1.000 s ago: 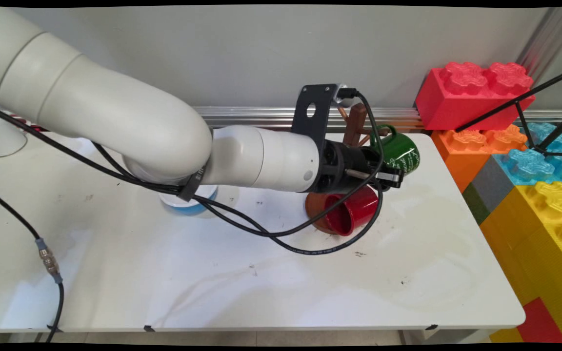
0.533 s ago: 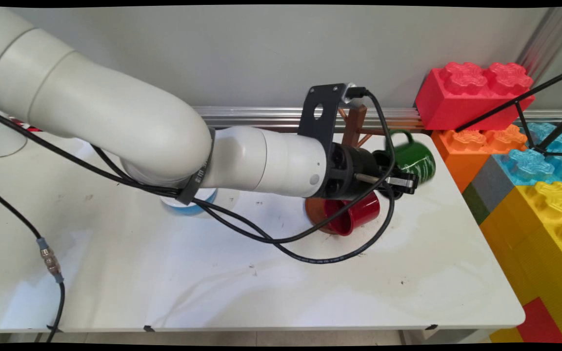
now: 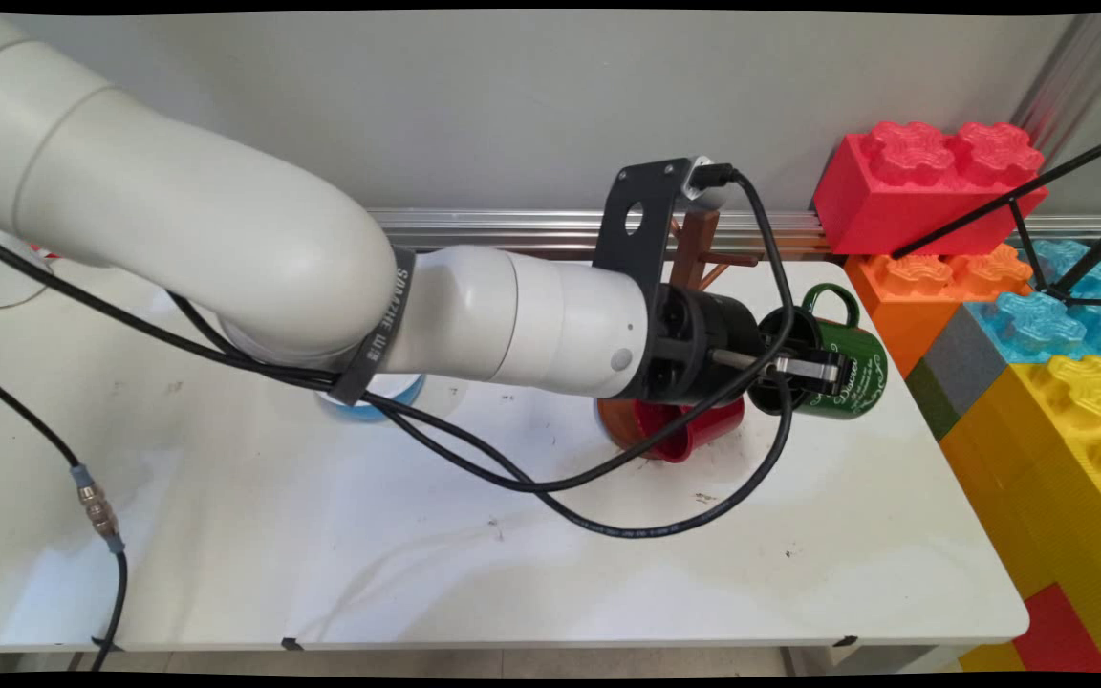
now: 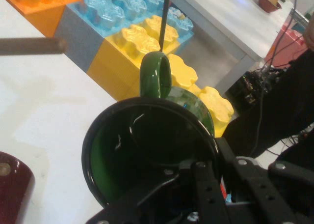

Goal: Place the picked object on the table

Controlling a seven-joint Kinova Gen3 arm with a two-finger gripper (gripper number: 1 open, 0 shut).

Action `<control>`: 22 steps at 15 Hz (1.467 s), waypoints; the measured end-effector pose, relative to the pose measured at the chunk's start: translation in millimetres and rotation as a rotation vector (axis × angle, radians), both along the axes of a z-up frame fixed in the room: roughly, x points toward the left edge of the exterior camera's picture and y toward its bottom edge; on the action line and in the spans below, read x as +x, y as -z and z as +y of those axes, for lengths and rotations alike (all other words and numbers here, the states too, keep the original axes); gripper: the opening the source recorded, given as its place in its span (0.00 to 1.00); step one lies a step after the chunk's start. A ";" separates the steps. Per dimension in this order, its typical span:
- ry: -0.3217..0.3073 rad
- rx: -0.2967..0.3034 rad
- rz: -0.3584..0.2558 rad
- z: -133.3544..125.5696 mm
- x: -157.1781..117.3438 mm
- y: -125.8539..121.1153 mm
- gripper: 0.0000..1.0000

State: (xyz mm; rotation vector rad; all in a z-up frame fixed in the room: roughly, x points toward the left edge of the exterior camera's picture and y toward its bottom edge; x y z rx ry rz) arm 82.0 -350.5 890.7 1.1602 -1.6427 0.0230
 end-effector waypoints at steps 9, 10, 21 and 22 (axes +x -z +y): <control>0.093 0.019 -0.132 16.4 33.9 -15.1 0.00; 0.103 0.021 -0.147 17.5 37.8 -16.7 0.00; 0.235 0.031 -0.363 25.2 90.7 -45.9 0.00; 0.251 0.030 -0.387 25.1 94.6 -49.2 0.00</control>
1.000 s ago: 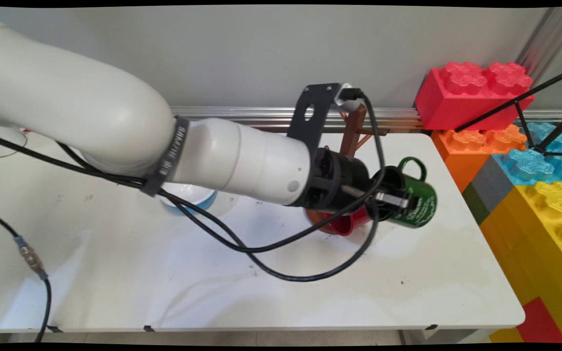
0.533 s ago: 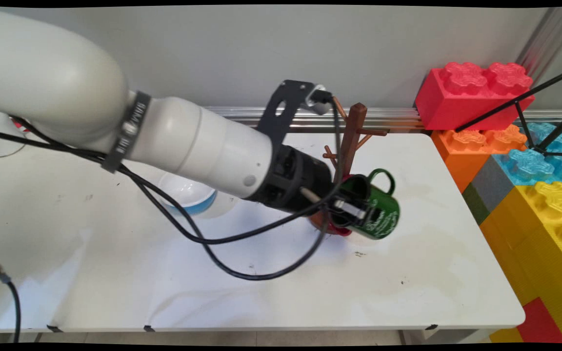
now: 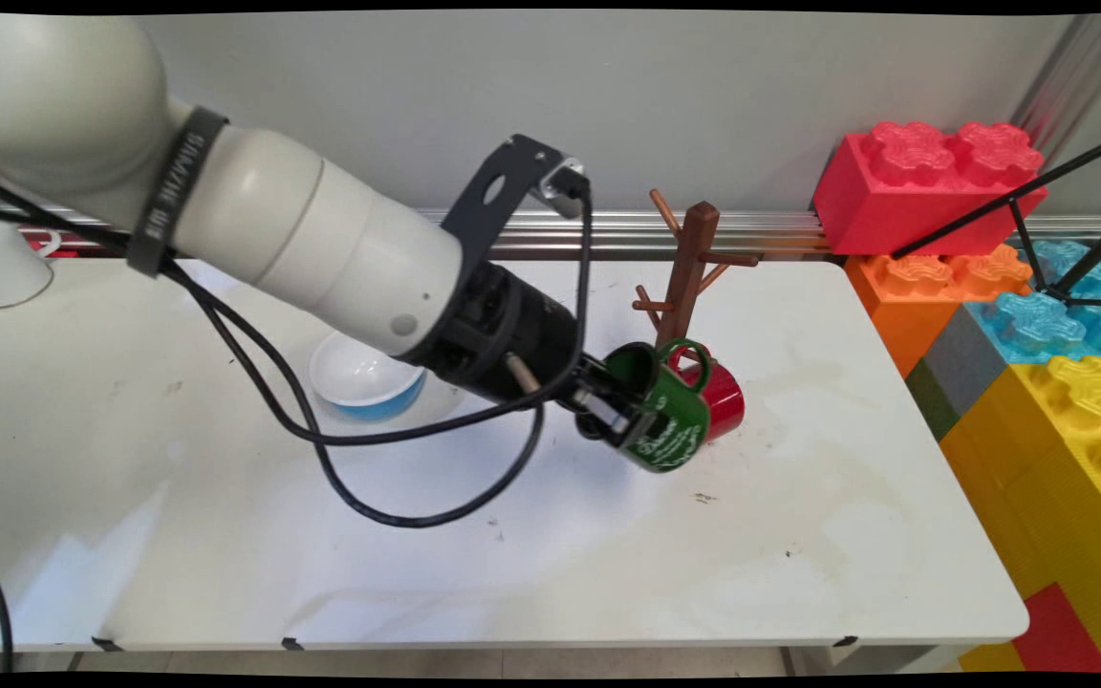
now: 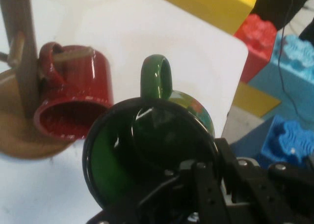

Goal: Place the picked object on the table

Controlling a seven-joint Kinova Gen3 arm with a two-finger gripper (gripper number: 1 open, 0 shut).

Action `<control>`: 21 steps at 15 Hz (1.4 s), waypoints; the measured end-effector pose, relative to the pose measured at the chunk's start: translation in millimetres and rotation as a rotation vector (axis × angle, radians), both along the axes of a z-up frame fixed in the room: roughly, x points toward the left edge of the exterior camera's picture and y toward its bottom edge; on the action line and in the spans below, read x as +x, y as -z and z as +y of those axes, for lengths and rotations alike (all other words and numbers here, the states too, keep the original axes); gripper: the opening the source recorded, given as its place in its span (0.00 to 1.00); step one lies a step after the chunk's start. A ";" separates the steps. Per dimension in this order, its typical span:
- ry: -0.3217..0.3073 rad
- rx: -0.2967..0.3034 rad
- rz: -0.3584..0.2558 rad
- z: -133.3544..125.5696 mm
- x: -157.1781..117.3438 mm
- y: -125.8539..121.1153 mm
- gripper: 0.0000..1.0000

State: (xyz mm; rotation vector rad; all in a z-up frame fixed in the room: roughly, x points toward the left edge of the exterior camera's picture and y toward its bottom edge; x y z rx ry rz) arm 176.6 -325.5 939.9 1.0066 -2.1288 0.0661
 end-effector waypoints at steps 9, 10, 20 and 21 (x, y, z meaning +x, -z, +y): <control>0.124 0.001 -0.233 -9.2 18.2 -21.5 0.00; 0.141 -0.003 -0.267 -12.0 19.4 -22.8 0.00; 0.279 -0.074 -0.560 -50.8 38.9 -4.0 0.00; 0.287 -0.081 -0.585 -55.9 41.9 1.2 0.00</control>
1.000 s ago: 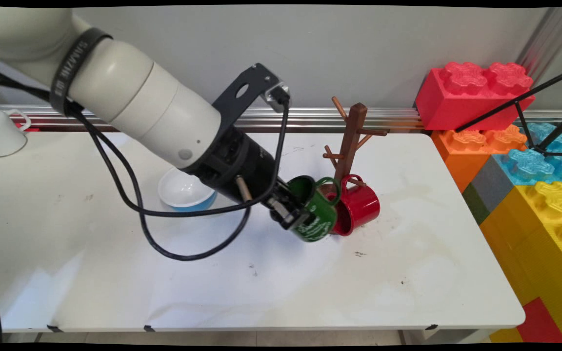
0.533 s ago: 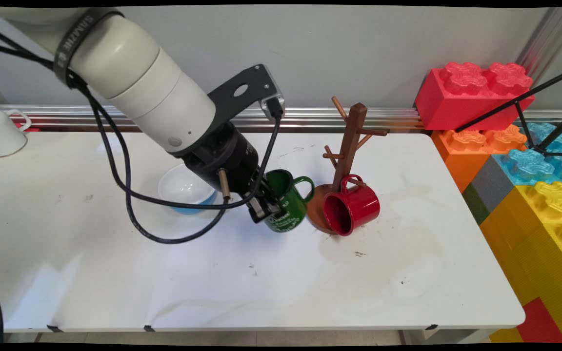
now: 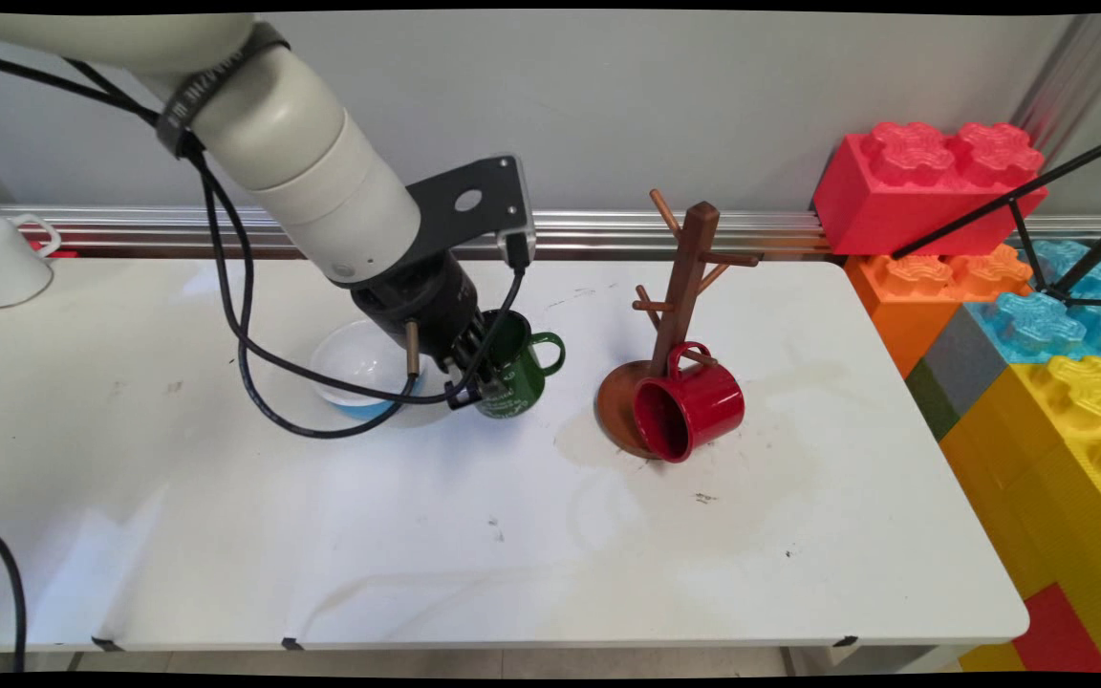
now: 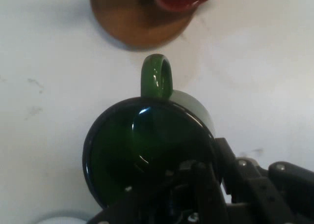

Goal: Place the picked object on the table

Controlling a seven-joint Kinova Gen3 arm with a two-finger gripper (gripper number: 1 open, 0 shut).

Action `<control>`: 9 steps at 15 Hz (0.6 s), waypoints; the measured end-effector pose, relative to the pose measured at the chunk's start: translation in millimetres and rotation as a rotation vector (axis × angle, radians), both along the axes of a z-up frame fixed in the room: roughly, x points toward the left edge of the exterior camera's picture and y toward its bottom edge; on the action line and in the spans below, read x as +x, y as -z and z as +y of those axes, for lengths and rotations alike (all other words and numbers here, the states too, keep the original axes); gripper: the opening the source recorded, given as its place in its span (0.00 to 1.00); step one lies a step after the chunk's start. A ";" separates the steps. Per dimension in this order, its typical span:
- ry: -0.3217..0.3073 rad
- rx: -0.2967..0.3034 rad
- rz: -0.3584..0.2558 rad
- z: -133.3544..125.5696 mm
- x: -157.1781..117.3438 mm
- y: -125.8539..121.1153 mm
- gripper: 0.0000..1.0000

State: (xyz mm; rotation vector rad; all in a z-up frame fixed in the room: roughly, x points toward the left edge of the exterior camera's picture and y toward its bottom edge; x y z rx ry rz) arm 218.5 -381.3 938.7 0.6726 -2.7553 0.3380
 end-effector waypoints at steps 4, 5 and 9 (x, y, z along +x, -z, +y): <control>0.024 -0.026 -0.078 -23.6 11.2 26.0 0.00; 0.028 -0.029 -0.091 -28.8 12.8 32.4 0.00; 0.040 -0.025 -0.128 -47.8 14.8 58.4 0.00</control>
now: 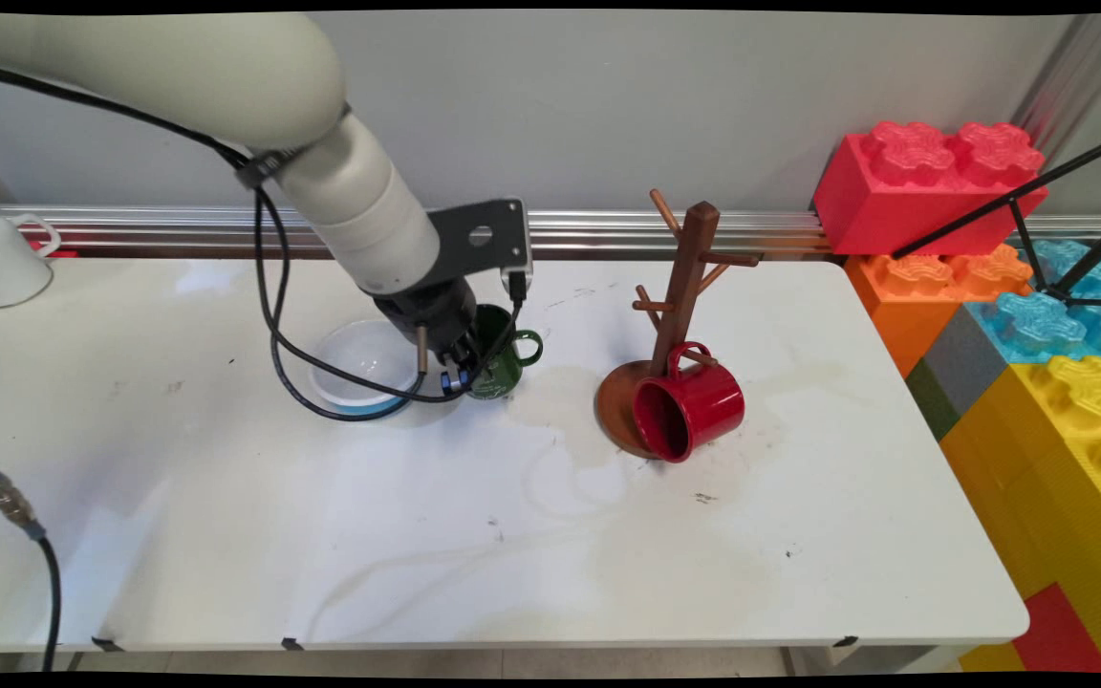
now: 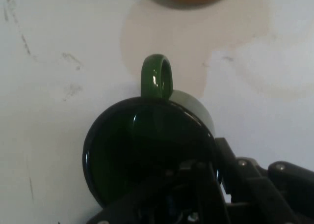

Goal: Place the picked object on the table

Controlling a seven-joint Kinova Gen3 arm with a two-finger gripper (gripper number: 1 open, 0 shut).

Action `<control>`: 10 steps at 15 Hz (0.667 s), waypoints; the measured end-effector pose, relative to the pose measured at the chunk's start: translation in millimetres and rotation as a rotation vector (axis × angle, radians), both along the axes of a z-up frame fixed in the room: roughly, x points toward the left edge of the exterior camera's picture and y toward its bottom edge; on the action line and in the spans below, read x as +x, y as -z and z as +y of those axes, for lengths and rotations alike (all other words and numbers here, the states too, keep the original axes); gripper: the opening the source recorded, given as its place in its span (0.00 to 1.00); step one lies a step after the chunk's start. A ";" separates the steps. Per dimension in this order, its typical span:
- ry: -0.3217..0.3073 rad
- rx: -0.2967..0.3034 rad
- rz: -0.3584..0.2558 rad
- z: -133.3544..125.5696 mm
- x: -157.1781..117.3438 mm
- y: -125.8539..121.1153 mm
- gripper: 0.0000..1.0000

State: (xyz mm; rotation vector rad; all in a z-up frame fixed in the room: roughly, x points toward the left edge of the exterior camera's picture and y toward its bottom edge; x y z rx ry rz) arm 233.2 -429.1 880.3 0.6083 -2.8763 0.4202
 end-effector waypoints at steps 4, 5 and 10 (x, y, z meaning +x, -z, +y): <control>0.012 0.016 -0.019 -17.4 -2.5 24.0 0.00; 0.014 0.020 -0.022 -21.0 -3.1 29.3 0.00; 0.016 0.039 -0.029 -34.7 -5.9 47.8 0.00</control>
